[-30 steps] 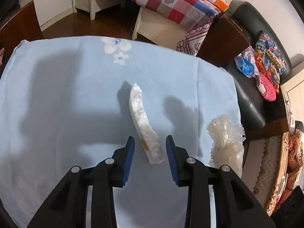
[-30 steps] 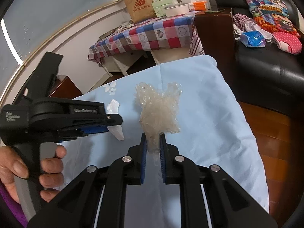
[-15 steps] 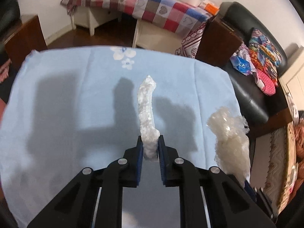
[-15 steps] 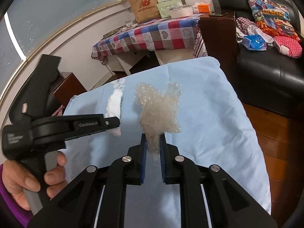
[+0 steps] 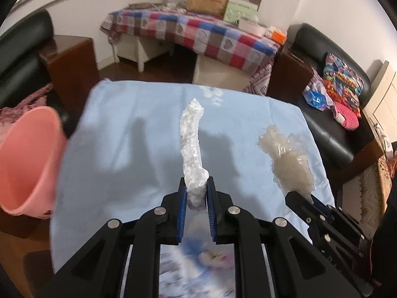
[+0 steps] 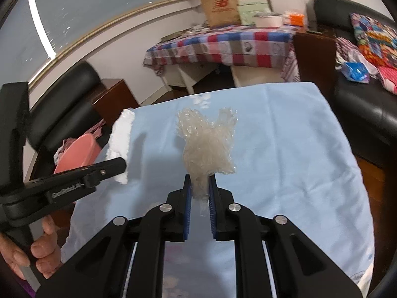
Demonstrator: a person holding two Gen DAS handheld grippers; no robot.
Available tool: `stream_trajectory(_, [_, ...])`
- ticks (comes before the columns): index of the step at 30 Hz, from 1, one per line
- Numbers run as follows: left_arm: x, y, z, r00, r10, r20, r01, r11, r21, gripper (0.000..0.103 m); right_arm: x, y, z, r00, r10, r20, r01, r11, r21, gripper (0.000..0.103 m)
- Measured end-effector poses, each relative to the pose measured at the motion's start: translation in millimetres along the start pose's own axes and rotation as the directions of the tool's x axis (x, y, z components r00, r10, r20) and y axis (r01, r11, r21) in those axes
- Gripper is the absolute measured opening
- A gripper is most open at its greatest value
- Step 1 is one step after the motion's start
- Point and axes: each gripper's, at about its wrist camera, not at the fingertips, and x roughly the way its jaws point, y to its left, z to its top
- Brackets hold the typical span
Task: Collect trash
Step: 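Carry the foam strip with the left tool while the right tool carries the bubble wrap to the bucket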
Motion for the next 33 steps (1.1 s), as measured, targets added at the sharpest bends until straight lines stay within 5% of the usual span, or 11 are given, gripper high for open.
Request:
stream_trajectory(18, [-57,129,-33,0.99,0.125,0.063,-0.114,0.98,-0.161,0.015,46,137,-1,0.989,0.108,-0.102,-0.126,0.972,-0.196,0.013])
stream_trajectory(33, [-77,223,-45,0.96,0.265,0.093,-0.229,0.93,-0.288,0.015,82,240,6,0.974,0.172,-0.147,-0.213,0.919,-0.332,0.013])
